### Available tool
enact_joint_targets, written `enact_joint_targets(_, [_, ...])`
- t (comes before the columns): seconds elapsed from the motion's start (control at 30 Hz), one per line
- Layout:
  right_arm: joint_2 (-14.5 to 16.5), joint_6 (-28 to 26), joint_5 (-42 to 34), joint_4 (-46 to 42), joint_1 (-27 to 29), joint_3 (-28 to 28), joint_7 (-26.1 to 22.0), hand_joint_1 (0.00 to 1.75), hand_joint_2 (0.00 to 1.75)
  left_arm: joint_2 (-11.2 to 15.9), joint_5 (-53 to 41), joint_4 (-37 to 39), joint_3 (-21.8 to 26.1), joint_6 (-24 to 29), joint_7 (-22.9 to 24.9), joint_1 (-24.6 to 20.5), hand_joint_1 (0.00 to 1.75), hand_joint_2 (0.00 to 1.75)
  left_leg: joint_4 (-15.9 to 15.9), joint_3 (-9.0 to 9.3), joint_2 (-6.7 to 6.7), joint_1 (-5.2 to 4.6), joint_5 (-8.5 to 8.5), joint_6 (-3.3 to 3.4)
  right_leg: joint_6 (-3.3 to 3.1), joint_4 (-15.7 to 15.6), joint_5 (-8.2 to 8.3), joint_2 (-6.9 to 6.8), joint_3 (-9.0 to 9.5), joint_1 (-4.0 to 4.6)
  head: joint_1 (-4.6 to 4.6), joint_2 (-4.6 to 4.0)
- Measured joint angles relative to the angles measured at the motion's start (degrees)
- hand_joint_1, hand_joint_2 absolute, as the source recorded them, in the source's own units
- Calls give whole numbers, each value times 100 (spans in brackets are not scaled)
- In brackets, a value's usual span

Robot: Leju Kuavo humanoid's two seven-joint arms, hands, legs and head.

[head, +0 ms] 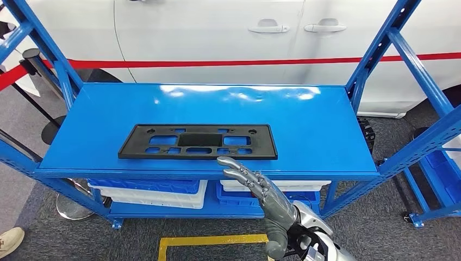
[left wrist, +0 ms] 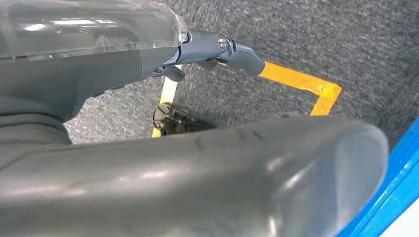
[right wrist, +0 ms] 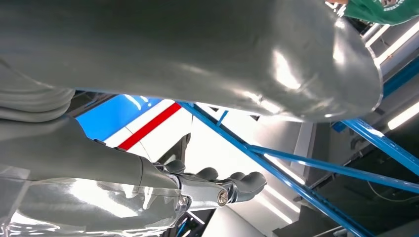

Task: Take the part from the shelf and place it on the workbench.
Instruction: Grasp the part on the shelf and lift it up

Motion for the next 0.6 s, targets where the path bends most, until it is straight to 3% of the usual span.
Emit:
enact_joint_targets(0.07, [33,74,13,48,8,-2,1,0,0,-15,1,2,1,-13,4,2,0,0,1,93,-4,-8,-88,-52,-35,-673,365,-13,264,11,1,1])
enact_joint_targets(0.1, [57,120,27,75,13,-3,1,0,0,-21,1,3,2,-18,7,0,0,0,-4,114,-6,-14,-121,-84,-58,-891,421,-19,358,25,0,1])
enact_joint_targets(0.17, [120,228,63,145,27,-4,1,0,0,-25,-1,4,10,-21,16,-10,0,0,-26,132,-2,-24,-164,-153,-106,-1038,367,-11,424,52,-3,1])
enact_joint_targets(0.27, [242,436,99,275,34,-3,-1,0,0,-27,-13,4,37,-17,33,-17,0,0,80,147,13,-14,-272,-240,-201,-1113,319,5,515,22,-9,1])
enact_joint_targets(0.33, [331,521,113,376,31,-1,-1,0,0,-32,-18,4,53,-12,40,-12,0,0,641,-122,14,-2,-506,-274,-267,-1151,273,-9,605,17,-10,1])
enact_joint_targets(0.4, [391,569,116,474,34,4,0,0,0,-37,-22,4,73,-10,47,8,0,0,1391,-597,14,6,-720,-295,-303,-1153,208,-18,672,31,-11,1])
enact_joint_targets(0.43, [409,603,107,517,36,8,0,0,0,-37,-24,4,81,-9,51,23,0,0,1581,-763,14,9,-701,-302,-307,-1152,173,-13,710,37,-11,1])
enact_joint_targets(0.47, [427,660,84,558,36,14,0,0,0,-38,-26,4,87,-9,54,36,0,0,1564,-835,14,11,-562,-304,-306,-1150,131,-6,762,41,-11,1])
enact_joint_targets(0.53, [475,765,58,645,24,44,0,0,0,-37,-31,4,99,-8,39,52,0,0,938,-681,21,8,-40,-280,-286,-1144,33,5,889,42,-11,1])
enact_joint_targets(0.6, [531,768,122,769,-15,118,0,0,0,-36,-42,8,126,-9,-7,61,0,0,296,-445,85,-42,261,-213,-238,-1132,-69,-4,988,56,-17,1])
